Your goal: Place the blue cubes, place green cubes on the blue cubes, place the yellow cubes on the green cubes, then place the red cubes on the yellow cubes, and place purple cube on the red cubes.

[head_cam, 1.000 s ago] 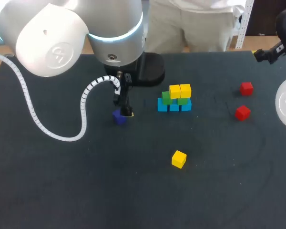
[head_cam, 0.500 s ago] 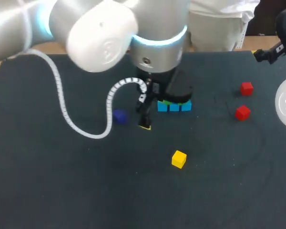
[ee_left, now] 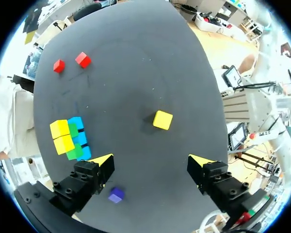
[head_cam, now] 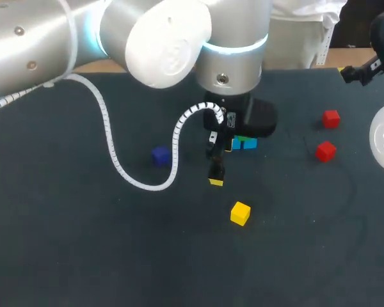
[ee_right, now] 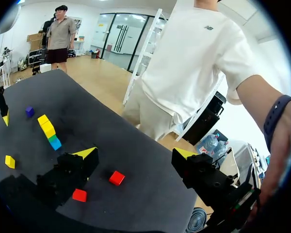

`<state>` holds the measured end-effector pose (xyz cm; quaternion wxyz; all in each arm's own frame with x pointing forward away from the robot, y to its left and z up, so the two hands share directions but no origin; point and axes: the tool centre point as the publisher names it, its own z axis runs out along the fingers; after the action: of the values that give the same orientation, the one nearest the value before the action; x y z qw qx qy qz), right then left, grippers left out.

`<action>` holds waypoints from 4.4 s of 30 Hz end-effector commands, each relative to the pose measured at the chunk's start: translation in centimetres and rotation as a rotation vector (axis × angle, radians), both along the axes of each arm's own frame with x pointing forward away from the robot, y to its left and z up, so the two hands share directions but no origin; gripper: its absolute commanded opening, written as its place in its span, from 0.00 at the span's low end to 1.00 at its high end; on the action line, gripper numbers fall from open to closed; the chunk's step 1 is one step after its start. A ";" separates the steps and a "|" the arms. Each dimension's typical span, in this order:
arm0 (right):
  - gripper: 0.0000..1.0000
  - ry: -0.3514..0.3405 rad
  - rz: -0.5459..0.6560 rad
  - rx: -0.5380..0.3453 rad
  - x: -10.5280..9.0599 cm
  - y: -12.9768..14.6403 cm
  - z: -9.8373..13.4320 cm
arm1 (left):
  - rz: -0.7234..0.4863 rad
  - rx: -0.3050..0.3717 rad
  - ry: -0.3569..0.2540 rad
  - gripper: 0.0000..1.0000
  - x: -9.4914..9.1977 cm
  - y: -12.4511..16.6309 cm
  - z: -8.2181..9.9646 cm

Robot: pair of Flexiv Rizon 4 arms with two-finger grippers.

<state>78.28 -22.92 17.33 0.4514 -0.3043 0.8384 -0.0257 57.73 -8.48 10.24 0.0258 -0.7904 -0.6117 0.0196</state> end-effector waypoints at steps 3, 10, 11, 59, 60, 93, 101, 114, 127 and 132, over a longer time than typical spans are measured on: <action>1.00 0.000 -0.002 -0.002 0.0 0.0 0.0 | -0.020 -0.021 -0.075 1.00 -0.6 0.0 -1.3; 1.00 0.000 -0.002 -0.002 0.0 0.0 0.0 | -0.058 -0.002 -0.128 1.00 -0.5 -0.5 -3.9; 1.00 0.000 -0.002 -0.002 0.0 0.0 0.0 | -0.068 -0.007 -0.118 1.00 -0.6 -0.6 -4.1; 1.00 0.000 -0.002 -0.002 0.0 0.0 0.0 | -0.258 -0.020 0.032 0.96 -2.7 -3.9 -9.3; 1.00 0.000 -0.002 -0.002 0.0 0.0 0.0 | -0.257 -0.019 0.033 0.95 -2.7 -3.9 -9.4; 1.00 0.000 -0.002 -0.002 0.0 0.0 0.0 | -0.054 0.100 0.076 0.00 -1.2 1.2 -4.8; 1.00 0.000 -0.002 -0.002 0.0 0.0 0.0 | 0.030 0.100 0.030 0.00 1.2 2.3 -3.4; 1.00 0.000 -0.002 -0.002 0.0 0.0 0.0 | 0.092 0.108 -0.070 0.00 7.0 2.5 -1.3; 1.00 0.000 -0.002 -0.002 0.0 0.0 0.0 | 0.126 0.076 -0.113 0.00 11.2 1.2 -0.5; 1.00 0.000 -0.002 -0.002 0.0 0.0 0.0 | 0.155 0.061 -0.108 0.00 11.9 0.7 -0.3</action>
<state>78.28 -22.94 17.31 0.4513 -0.3041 0.8385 -0.0258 68.84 -7.44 9.98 0.0072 -0.7414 -0.6697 -0.0428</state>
